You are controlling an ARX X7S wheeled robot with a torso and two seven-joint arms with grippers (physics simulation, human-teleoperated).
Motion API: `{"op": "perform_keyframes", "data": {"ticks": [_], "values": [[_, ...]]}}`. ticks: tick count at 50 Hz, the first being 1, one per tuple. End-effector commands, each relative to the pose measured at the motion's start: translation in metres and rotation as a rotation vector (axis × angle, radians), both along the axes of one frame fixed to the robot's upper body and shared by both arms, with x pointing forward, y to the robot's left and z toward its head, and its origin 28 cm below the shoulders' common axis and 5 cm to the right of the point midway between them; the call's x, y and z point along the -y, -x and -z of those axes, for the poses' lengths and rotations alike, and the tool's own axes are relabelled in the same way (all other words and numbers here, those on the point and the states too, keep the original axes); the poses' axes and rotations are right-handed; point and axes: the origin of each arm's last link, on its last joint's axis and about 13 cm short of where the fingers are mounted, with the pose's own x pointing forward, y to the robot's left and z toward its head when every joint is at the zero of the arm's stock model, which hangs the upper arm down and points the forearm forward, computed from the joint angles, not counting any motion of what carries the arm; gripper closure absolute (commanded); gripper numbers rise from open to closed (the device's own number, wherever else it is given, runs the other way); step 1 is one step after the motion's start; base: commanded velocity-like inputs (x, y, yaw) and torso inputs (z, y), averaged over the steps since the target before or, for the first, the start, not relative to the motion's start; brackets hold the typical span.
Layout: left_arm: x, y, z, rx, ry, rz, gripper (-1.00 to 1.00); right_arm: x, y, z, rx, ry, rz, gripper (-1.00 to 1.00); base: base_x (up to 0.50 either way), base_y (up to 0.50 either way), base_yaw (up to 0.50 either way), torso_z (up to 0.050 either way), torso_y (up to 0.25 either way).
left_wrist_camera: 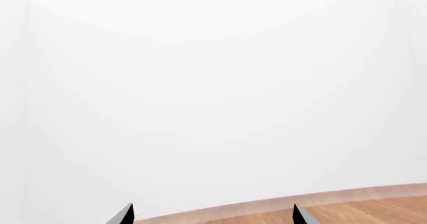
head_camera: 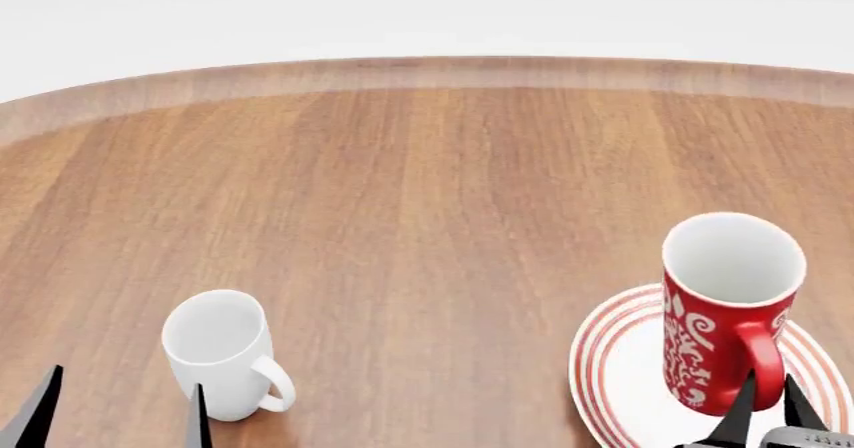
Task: Pick up the red mug and put it on the plate
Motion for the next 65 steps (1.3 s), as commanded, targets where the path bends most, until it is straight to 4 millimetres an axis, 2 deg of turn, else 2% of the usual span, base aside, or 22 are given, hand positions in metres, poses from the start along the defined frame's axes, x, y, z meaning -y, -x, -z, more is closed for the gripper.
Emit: {"op": "perform_keyframes", "data": {"ticks": [1, 18, 21, 26, 31, 49, 65], "values": [[0.0, 0.0, 0.0, 0.005, 0.002, -0.002, -1.0, 0.002, -0.012, -0.003, 0.015, -0.022, 0.036, 1.0, 0.0, 0.0, 0.0, 0.0, 0.0], [0.0, 0.0, 0.0, 0.005, 0.002, -0.002, -1.0, 0.001, -0.012, -0.003, 0.015, -0.022, 0.036, 1.0, 0.0, 0.0, 0.0, 0.0, 0.0], [0.0, 0.0, 0.0, 0.004, 0.001, 0.001, -1.0, 0.003, -0.012, -0.011, 0.068, -0.066, -0.008, 1.0, 0.0, 0.0, 0.0, 0.0, 0.003], [0.0, 0.0, 0.0, 0.005, 0.0, 0.001, -1.0, 0.018, -0.023, -0.018, 0.09, 0.092, -0.012, 1.0, 0.0, 0.0, 0.0, 0.0, 0.0], [0.0, 0.0, 0.0, 0.006, -0.002, 0.002, -1.0, 0.025, -0.026, -0.027, 0.099, 0.101, -0.046, 1.0, 0.0, 0.0, 0.0, 0.0, 0.0], [0.0, 0.0, 0.0, 0.012, 0.0, 0.001, -1.0, 0.055, -0.057, -0.031, 0.039, 0.027, -0.155, 1.0, 0.0, 0.0, 0.0, 0.0, 0.0], [0.0, 0.0, 0.0, 0.012, -0.001, 0.0, -1.0, 0.08, -0.082, -0.053, 0.058, 0.111, -0.188, 1.0, 0.0, 0.0, 0.0, 0.0, 0.001]]}}
